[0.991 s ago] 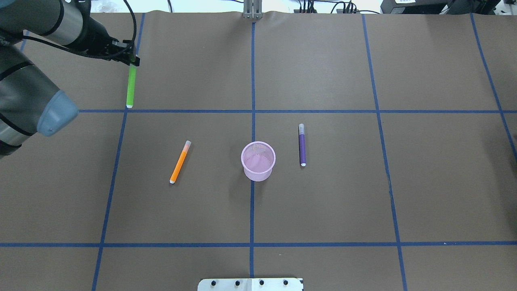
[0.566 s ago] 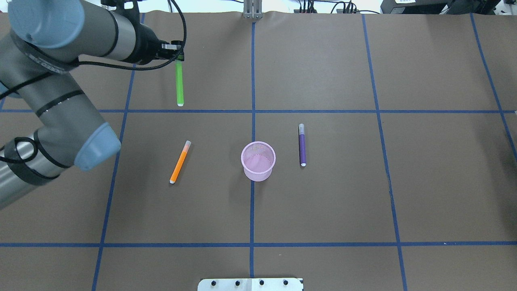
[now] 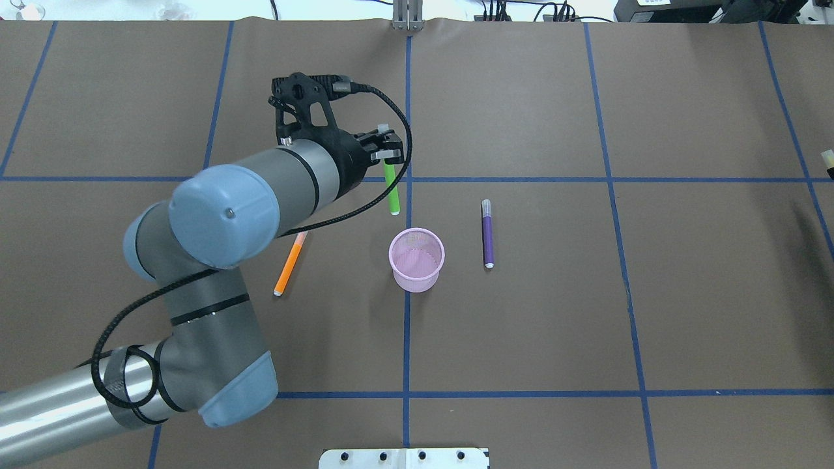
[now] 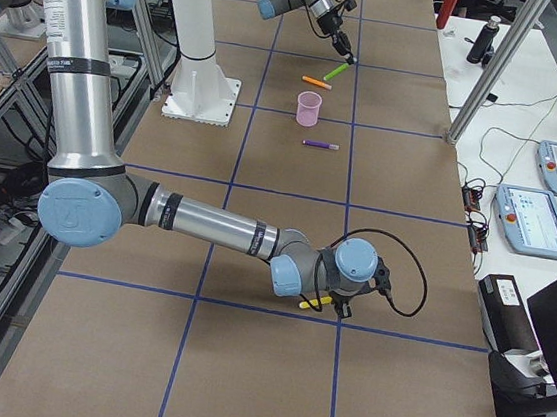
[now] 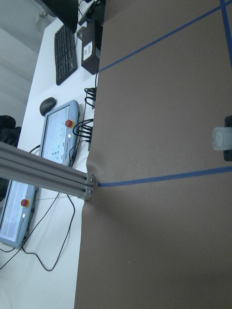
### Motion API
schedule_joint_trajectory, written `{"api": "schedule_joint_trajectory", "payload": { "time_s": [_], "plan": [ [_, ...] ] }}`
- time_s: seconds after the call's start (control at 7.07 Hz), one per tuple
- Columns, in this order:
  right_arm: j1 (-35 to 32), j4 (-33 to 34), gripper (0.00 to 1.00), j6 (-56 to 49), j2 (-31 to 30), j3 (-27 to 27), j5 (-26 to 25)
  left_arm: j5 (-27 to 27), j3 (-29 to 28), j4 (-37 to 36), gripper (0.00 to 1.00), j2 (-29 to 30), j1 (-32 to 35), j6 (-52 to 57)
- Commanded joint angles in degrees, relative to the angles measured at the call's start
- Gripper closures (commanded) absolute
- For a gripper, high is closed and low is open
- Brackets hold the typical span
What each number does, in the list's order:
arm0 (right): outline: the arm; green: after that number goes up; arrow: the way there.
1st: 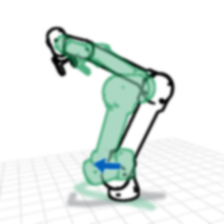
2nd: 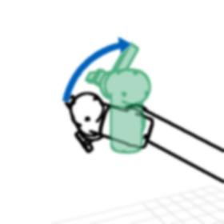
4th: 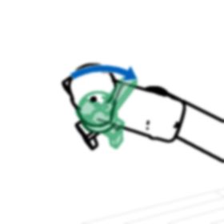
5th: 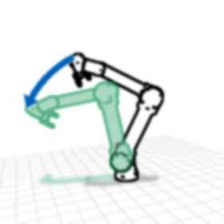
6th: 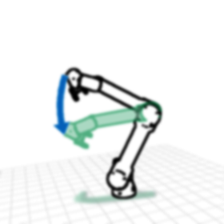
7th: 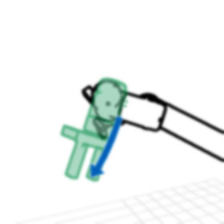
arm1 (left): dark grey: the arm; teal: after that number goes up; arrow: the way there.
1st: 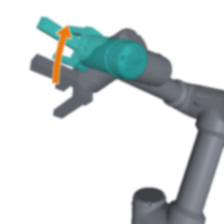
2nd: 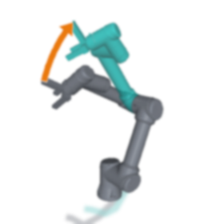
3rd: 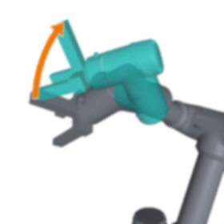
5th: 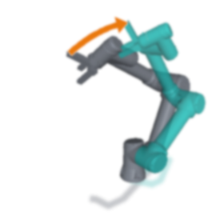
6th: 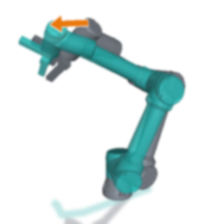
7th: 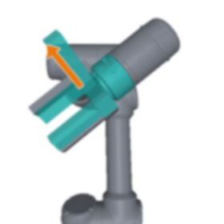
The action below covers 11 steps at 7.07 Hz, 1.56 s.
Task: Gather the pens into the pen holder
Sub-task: 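Carry the green marker over the pink cup with the left gripper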
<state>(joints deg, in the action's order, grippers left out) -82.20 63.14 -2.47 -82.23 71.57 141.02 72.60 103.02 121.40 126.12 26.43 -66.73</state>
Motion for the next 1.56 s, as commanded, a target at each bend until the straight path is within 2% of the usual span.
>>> {"api": "schedule_joint_trajectory", "payload": {
  "time_s": [0.0,0.14,0.42,0.71,0.85,0.99,1.13,1.27,1.42],
  "plan": [
    [-1.2,3.3,1.00,0.0,1.2,2.9,1.2,-6.1,-3.1,3.3,1.00,0.1,-4.9,-0.1],
    [-1.2,7.0,1.00,0.0,1.9,5.0,1.2,-6.6,-4.3,4.2,1.00,0.0,-5.4,-0.1],
    [-1.5,8.1,1.00,0.0,2.4,5.7,1.2,-7.6,-7.6,7.4,1.00,0.1,-6.7,-0.1],
    [-2.0,8.1,1.00,0.0,2.5,6.0,2.4,-7.7,-7.9,7.6,0.99,0.2,-7.6,-0.1],
    [-2.1,8.1,1.00,0.0,2.5,6.8,2.5,-7.7,-8.1,7.5,0.61,0.1,-7.8,0.0],
    [-2.1,8.1,1.00,0.0,2.4,8.0,2.5,-7.7,-8.4,7.5,0.14,0.0,-7.8,0.3],
    [-2.1,8.1,1.00,0.0,2.4,9.4,2.5,-7.7,-8.4,7.5,0.02,0.1,-7.8,0.2],
    [-2.3,8.0,1.00,1.6,2.5,11.6,2.5,-6.9,-7.1,7.6,0.01,0.2,-7.7,0.5],
    [-2.2,7.4,1.00,8.6,2.9,15.5,2.4,-5.4,-5.7,6.9,0.02,0.2,-7.3,1.0]
  ]
}}
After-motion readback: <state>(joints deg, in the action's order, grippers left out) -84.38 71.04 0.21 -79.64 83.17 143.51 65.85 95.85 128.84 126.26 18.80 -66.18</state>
